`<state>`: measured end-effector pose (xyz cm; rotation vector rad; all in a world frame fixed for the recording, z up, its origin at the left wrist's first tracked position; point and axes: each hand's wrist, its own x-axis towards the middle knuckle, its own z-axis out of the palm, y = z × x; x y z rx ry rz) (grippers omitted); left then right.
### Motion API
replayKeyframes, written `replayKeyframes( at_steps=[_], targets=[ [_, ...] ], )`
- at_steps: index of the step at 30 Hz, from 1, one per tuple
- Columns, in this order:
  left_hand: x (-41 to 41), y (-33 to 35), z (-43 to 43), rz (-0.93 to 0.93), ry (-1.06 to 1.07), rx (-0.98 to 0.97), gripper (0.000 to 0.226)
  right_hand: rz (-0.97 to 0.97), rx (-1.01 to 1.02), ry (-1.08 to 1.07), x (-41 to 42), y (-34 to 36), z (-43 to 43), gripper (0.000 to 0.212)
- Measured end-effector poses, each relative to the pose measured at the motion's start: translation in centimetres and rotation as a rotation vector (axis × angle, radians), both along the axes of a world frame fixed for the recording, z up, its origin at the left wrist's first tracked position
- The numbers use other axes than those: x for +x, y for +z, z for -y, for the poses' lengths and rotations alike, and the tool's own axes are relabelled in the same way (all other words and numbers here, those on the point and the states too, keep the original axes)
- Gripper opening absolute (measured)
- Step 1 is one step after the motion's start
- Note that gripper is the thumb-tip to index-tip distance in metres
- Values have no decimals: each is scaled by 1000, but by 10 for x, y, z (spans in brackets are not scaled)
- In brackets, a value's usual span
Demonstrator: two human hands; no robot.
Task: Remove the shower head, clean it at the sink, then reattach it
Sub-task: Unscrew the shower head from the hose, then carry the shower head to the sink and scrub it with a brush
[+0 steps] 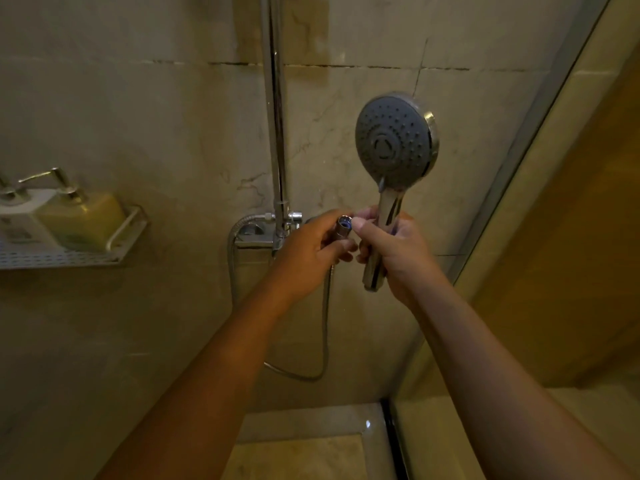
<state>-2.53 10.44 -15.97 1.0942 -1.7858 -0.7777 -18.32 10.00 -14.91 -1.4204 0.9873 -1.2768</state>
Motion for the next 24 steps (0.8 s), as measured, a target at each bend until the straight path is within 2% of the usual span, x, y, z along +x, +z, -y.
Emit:
replayKeyframes(
  at_steps=[4,7,10,13,18,22,24],
  targets=[
    [-13,10,11,-37,-18,-1,51,22,-12,38,-10,7,9,4],
    [-24,20,19,-14,-11,8,54,10,-7,30,-18,15,15,24],
    [-30,32,27,20,-49,3,54,36,16,-19,-23,23,22,29],
    [-32,43,31,25,-86,15,54,16,3,-40,-22,32,29,42],
    [-24,59,33,-42,-52,22,49,24,16,-62,-10,58,36,25],
    [-13,56,33,-73,-45,96,65,36,5,-81,-4,82,43,25],
    [-6,54,36,-52,-24,112,59,12,-7,-111,-1,91,48,28]
  ],
)
